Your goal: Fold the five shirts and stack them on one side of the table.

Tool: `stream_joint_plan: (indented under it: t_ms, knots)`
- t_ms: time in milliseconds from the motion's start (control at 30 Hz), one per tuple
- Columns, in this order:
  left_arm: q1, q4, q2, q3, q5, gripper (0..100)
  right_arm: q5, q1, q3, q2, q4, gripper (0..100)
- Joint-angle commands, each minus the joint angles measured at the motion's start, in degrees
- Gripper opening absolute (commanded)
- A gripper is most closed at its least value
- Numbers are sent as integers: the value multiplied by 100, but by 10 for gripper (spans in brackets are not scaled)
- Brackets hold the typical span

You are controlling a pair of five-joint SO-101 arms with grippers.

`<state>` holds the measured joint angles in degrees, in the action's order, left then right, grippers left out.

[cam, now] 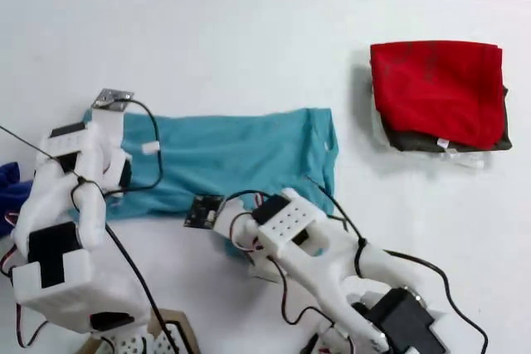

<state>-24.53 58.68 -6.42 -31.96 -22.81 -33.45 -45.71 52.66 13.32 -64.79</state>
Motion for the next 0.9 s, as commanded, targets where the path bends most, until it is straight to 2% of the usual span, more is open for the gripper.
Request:
stream_joint_plan:
  t_ms: [0, 500, 867]
  knots:
    - [-44, -141, 44, -13, -44, 26, 26, -22, -360, 171, -505, 272]
    - [-44, -141, 44, -13, -44, 26, 35, -31, -149, 268, -462, 272]
    - [-53, -141, 44, -13, -44, 26, 431, -470, 642, 259, 593, 269]
